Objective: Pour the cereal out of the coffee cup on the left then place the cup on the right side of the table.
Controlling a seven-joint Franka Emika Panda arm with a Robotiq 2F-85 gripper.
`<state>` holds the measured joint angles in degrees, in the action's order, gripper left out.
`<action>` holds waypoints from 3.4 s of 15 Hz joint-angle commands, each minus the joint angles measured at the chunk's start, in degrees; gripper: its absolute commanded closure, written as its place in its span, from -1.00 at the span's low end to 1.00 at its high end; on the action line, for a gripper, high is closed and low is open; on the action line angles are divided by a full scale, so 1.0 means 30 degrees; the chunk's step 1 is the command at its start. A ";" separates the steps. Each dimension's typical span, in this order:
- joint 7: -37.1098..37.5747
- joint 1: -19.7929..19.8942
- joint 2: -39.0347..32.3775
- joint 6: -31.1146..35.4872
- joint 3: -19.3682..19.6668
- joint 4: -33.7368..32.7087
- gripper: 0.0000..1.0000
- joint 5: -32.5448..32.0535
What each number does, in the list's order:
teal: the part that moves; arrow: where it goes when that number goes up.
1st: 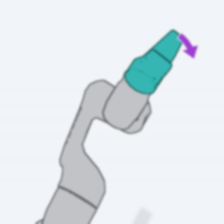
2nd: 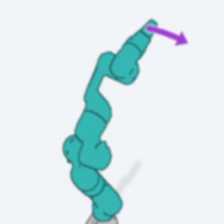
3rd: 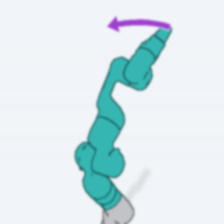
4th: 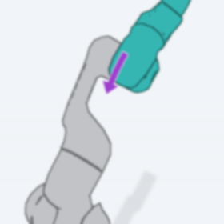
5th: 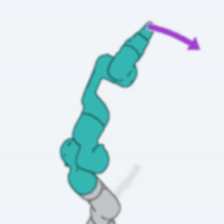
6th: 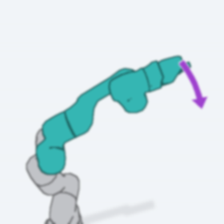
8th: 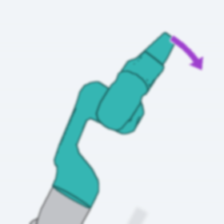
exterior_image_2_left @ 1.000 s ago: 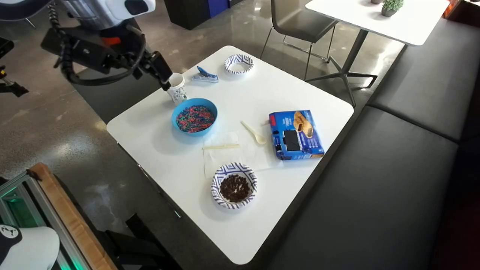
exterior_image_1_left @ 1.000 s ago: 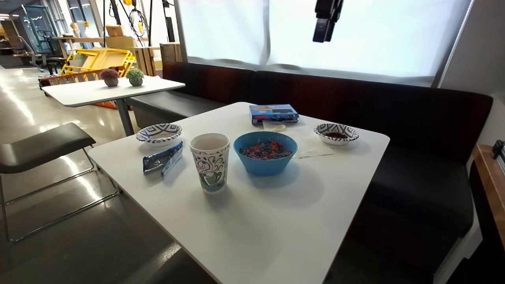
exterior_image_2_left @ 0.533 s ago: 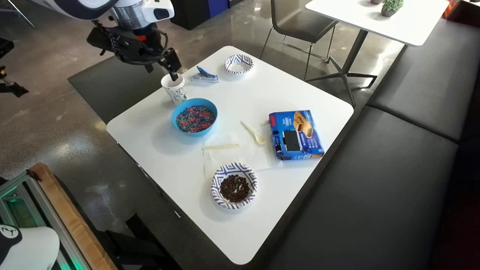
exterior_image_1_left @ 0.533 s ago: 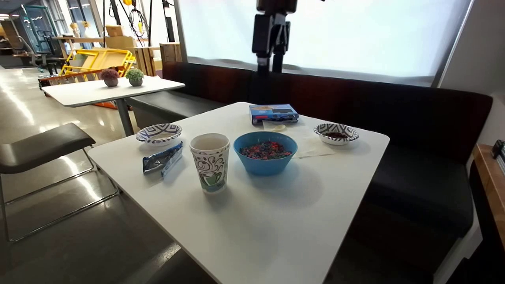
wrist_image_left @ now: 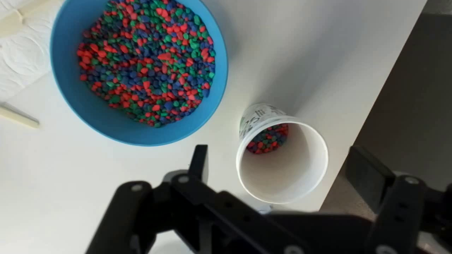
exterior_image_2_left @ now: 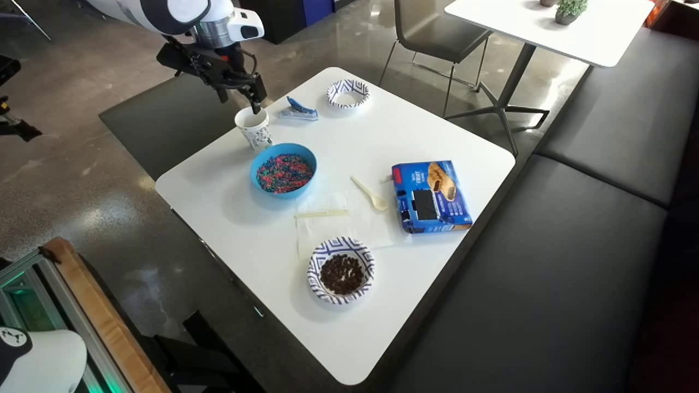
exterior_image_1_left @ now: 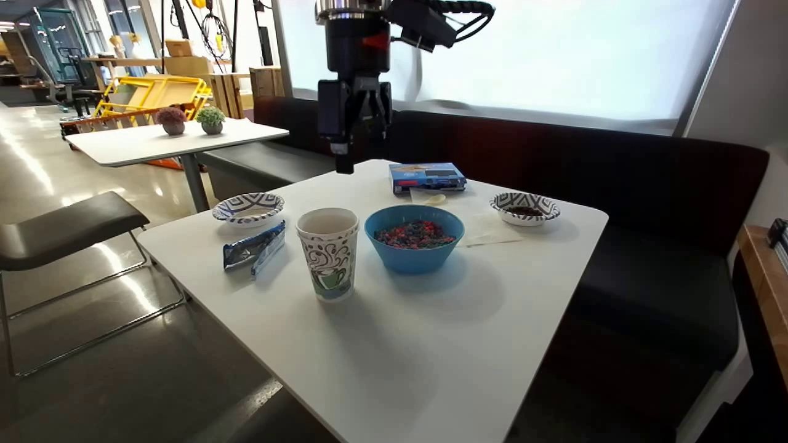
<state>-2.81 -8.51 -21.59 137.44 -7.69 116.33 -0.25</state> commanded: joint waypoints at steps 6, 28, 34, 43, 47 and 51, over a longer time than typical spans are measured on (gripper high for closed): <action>-0.0592 0.0098 -0.0695 -0.0233 -0.0158 -0.0822 -1.00 0.0024; -0.0570 -0.0188 -0.5514 0.0356 0.0358 -0.5209 0.56 -0.0926; -0.0580 -0.0252 -0.5901 0.0233 0.0386 -0.5669 0.90 -0.1200; -0.0568 -0.0109 -0.4124 -0.1406 0.0183 -0.5070 0.98 -0.0924; -0.1012 0.0376 -0.3415 -0.2205 0.0016 -0.4911 0.98 -0.0420; -0.1981 0.1136 -0.2698 -0.2267 -0.0445 -0.4548 0.98 0.0681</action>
<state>-5.84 -7.22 -32.34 132.15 -7.39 100.67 -1.48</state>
